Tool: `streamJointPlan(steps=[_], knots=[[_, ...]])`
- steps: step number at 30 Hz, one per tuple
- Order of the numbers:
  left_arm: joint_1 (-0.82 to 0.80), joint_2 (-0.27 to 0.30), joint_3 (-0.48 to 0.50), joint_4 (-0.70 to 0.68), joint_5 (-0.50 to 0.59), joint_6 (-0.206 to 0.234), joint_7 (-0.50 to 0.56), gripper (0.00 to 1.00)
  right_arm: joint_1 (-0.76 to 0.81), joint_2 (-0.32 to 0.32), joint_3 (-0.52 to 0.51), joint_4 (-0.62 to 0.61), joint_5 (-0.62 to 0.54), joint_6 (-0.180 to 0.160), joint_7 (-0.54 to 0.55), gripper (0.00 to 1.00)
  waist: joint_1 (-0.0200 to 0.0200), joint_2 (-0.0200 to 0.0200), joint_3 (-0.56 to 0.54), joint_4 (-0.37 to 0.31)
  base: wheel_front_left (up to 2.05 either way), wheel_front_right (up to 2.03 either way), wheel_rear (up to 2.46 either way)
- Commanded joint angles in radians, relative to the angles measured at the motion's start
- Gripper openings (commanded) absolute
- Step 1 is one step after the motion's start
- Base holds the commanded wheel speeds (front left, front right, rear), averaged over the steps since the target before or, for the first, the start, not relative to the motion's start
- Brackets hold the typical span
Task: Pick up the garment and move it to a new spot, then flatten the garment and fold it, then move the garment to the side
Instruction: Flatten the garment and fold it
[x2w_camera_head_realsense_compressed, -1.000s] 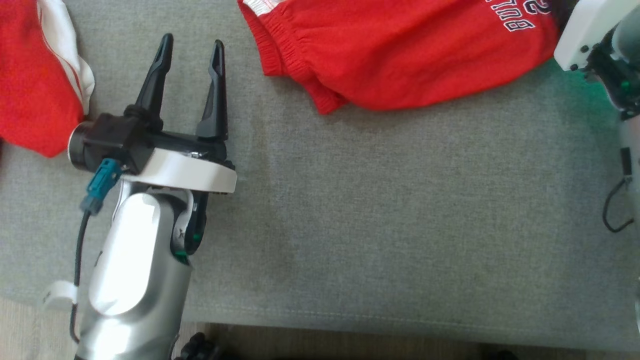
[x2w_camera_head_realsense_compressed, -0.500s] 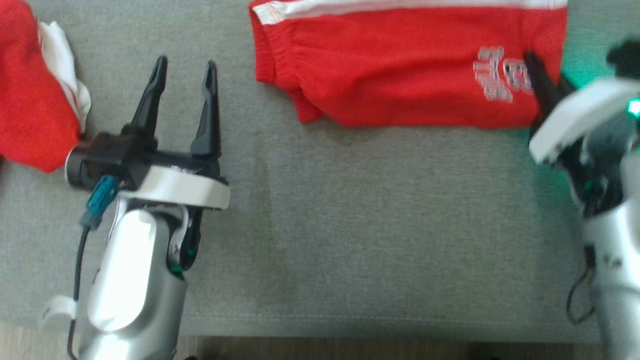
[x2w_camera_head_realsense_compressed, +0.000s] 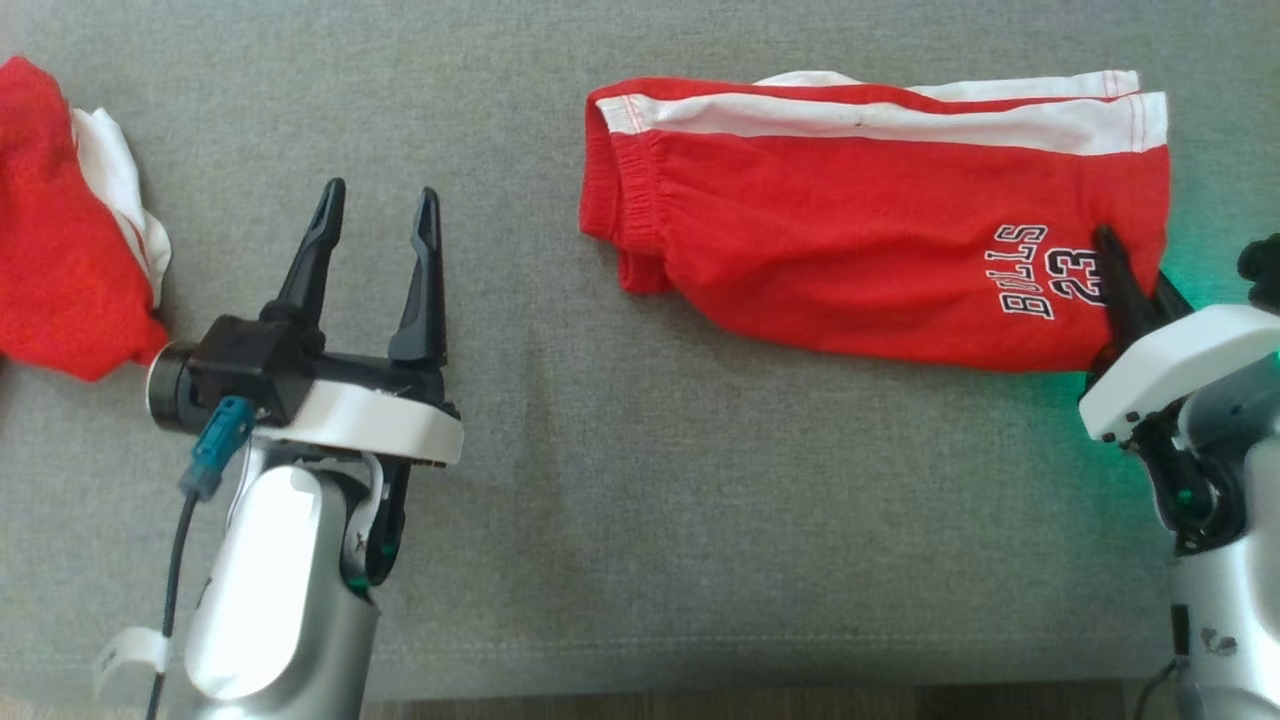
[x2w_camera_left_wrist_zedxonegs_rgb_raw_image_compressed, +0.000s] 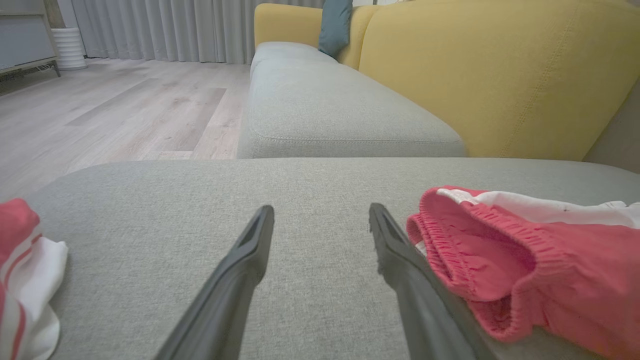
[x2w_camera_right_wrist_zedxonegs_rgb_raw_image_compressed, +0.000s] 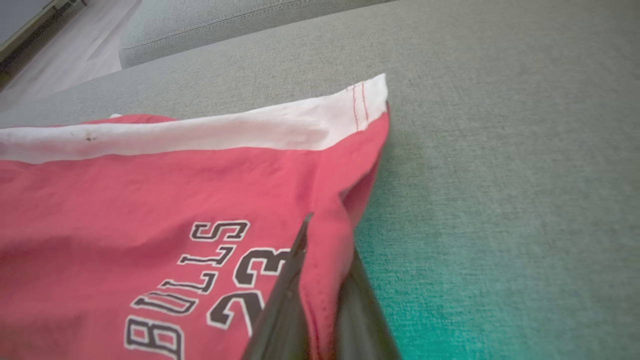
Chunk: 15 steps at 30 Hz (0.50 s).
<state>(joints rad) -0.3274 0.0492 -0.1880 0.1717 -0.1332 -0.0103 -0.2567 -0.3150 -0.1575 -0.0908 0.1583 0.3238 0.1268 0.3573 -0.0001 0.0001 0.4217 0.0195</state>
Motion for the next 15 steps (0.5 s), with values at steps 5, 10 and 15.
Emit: streamJointPlan(steps=[5,10,15], knots=[[0.003,0.013,0.011,-0.019,0.004,-0.005,-0.005,1.00,-0.016,0.005,0.005,-0.020,-0.012,0.004,-0.002,0.00,0.0001,-0.0001,-0.010,0.006,0.00,0.00,0.00],[0.005,0.012,0.000,-0.013,-0.001,-0.006,-0.005,1.00,-0.042,0.009,0.040,-0.038,-0.019,0.004,-0.018,0.00,0.0001,-0.0001,-0.023,0.017,0.00,0.00,0.00],[0.006,0.010,-0.006,-0.005,-0.005,-0.006,-0.005,1.00,-0.105,0.030,0.186,-0.116,-0.043,0.004,-0.021,0.00,0.0001,-0.0001,-0.042,0.030,0.00,0.00,0.00]])
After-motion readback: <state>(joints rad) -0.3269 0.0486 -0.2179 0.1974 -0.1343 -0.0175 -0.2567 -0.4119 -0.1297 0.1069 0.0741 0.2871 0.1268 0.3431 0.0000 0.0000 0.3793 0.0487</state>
